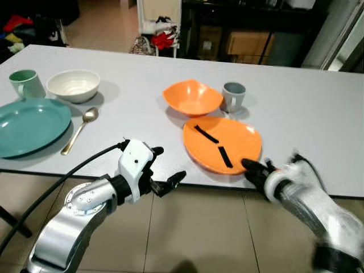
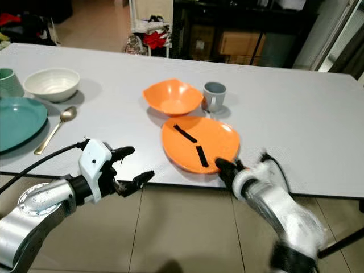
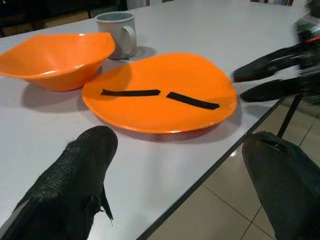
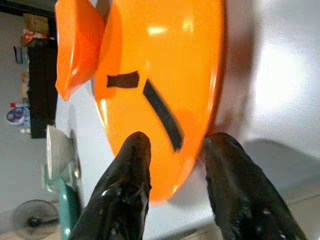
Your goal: Setting the table
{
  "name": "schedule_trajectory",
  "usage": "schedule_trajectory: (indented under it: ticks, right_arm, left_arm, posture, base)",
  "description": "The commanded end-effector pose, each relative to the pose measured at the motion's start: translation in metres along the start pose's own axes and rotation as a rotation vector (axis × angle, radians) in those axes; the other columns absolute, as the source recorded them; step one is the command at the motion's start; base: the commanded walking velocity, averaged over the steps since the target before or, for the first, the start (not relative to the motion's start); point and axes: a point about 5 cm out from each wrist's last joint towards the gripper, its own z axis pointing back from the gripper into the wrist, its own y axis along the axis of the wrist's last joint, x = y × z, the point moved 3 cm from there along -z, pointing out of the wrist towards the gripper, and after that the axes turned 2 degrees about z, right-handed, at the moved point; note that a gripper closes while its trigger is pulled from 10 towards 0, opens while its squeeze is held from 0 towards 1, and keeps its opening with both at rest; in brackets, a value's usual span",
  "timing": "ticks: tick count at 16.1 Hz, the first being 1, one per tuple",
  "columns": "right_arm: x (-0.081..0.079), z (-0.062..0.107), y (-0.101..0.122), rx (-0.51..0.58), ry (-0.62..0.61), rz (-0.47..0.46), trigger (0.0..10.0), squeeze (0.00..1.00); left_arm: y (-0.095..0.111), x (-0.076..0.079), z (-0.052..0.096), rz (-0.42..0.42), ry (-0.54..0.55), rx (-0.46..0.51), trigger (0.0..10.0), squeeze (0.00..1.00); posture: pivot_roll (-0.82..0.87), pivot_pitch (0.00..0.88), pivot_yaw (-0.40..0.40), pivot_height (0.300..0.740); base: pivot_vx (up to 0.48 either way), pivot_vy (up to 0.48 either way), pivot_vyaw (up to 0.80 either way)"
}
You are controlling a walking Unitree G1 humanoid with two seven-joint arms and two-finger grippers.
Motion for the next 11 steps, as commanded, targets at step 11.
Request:
schedule_trajectory:
  ticks: [11]
  right_arm:
    - [-0.068,0.050,0.003,0.520,-0.124,1.245,10.0,1.00]
  left_arm:
    - [0.014,-0.036,0.011,0.011,0.439,0.100,10.0,0.00]
  posture:
    - [-0.01,0.000,-0.029,0.740]
  base:
    - [0.000,0.000,0.43]
